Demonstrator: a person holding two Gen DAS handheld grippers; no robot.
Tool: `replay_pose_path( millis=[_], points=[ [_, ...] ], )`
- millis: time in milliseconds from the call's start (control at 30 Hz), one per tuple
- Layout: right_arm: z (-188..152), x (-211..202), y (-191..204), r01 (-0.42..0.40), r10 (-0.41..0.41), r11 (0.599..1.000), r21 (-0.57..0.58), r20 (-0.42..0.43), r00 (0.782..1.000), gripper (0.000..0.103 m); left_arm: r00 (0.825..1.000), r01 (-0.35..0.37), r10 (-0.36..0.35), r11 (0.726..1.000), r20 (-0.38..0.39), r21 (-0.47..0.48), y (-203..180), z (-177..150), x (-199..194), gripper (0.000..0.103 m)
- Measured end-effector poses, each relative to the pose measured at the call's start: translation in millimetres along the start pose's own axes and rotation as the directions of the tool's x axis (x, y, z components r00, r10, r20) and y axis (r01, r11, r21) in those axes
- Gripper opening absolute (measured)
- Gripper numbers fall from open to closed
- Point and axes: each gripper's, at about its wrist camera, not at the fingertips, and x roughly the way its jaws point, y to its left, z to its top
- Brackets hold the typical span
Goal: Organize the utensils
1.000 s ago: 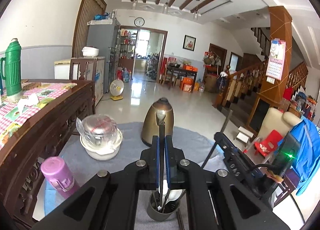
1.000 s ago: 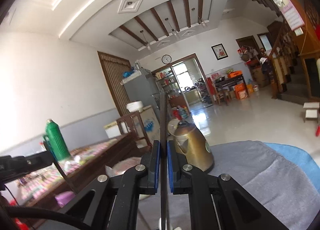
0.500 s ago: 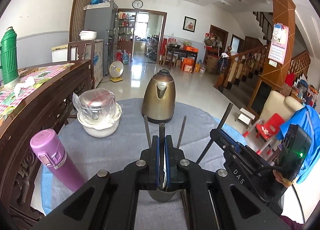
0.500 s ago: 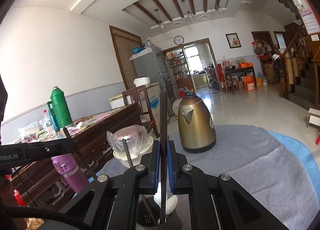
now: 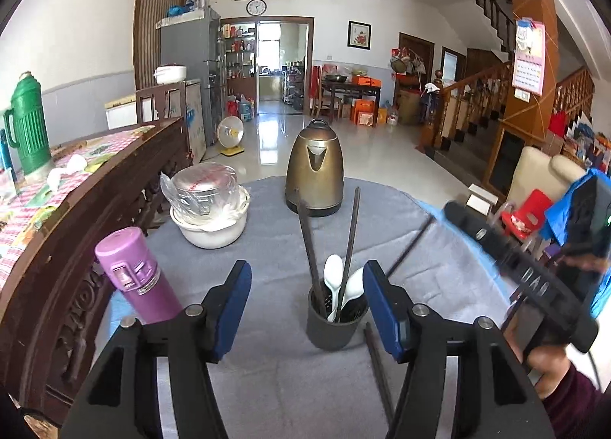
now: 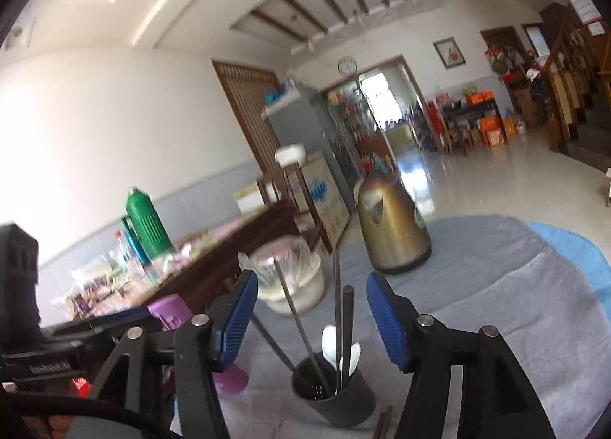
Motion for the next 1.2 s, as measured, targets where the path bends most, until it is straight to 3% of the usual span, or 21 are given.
replay_pose_path(
  millis=[100,333,533,567,600,1200],
  points=[
    [1.5,-12.0,-6.2,0.018,-0.018,1.000,0.000,0.009,1.000,0.064,1.000,-0.012,0.012,1.000,-0.014,0.001,0.1,-9.6,-3.1,0.074],
    [-5.5,-35.5,-27.5,0.092,-0.092,0.996,-0.012,-0.009,0.996,0.062,0.994,-0.076,0.075,0.997,-0.079,-0.014,-2.6,-27.7,8.2,0.076],
    [-18.9,-41.5,-40.2,0.134,-0.136,0.991,-0.024,-0.061,0.989,0.059,0.976,-0.192,0.194,0.981,-0.096,0.026,-5.1,-35.0,17.8,0.078],
    [-20.7,-41.8,-42.1,0.138,-0.139,0.990,-0.022,-0.071,0.988,0.059,0.974,-0.202,0.204,0.979,-0.097,0.029,-5.0,-35.8,18.1,0.082],
    [-22.6,-41.9,-43.4,0.140,-0.141,0.990,-0.020,-0.080,0.987,0.059,0.973,-0.210,0.211,0.977,-0.096,0.029,-4.3,-37.0,18.0,0.085],
    [-44.9,-29.2,-27.4,0.133,-0.144,0.989,-0.069,-0.174,0.974,0.059,0.954,-0.280,0.281,0.960,-0.107,0.023,6.4,-42.9,24.1,0.086]
  ],
)
